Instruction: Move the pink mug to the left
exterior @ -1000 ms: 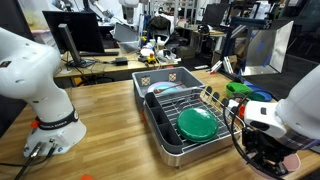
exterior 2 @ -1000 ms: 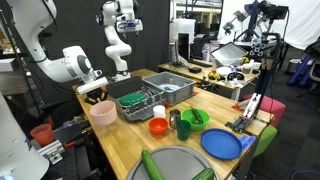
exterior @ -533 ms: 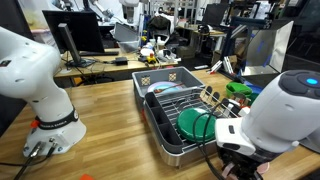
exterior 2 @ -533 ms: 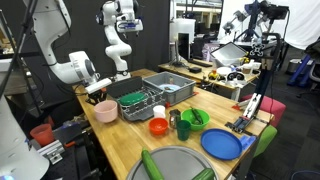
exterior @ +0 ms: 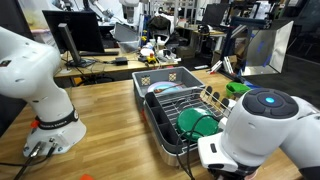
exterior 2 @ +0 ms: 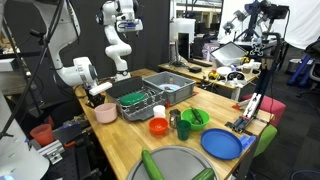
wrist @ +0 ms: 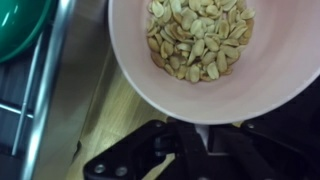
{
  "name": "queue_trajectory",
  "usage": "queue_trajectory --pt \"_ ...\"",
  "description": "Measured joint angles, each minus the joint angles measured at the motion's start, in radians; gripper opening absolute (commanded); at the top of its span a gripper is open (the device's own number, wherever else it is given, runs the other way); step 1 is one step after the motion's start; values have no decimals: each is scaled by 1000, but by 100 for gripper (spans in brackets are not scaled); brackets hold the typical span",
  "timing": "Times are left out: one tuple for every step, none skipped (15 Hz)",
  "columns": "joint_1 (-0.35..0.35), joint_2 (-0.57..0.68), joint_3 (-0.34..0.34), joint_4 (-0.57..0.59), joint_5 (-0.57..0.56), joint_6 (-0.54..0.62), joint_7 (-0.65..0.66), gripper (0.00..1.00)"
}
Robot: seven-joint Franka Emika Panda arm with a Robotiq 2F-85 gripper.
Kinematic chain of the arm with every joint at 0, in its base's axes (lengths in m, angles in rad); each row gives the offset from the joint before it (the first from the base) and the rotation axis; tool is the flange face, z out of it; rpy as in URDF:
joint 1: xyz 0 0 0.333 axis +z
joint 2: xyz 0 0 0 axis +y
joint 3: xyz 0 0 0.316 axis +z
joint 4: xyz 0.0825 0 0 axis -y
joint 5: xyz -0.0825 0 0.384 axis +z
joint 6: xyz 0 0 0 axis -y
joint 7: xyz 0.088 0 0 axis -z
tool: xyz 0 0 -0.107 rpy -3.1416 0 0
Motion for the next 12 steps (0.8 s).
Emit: queue_trajectory --pt "-1 0 5 1 0 -7 -11 38" --pt "-2 0 11 2 0 -11 -24 44" --pt "-2 0 15 6 0 -11 -40 50" --pt "-3 -3 19 11 0 -11 -55 58" --pt "-3 -7 23 15 0 -10 -67 64" --pt "-3 -15 27 17 0 -8 -76 72" --pt "-6 -25 32 16 0 -6 -81 78" --pt "-11 -35 39 14 0 -4 -85 85" --pt "-18 -47 47 9 2 -1 -87 92" --pt "-27 -58 58 2 8 4 -91 99" --pt "-41 -70 74 -11 23 11 -98 100" --pt "-58 -83 93 -28 49 19 -107 100"
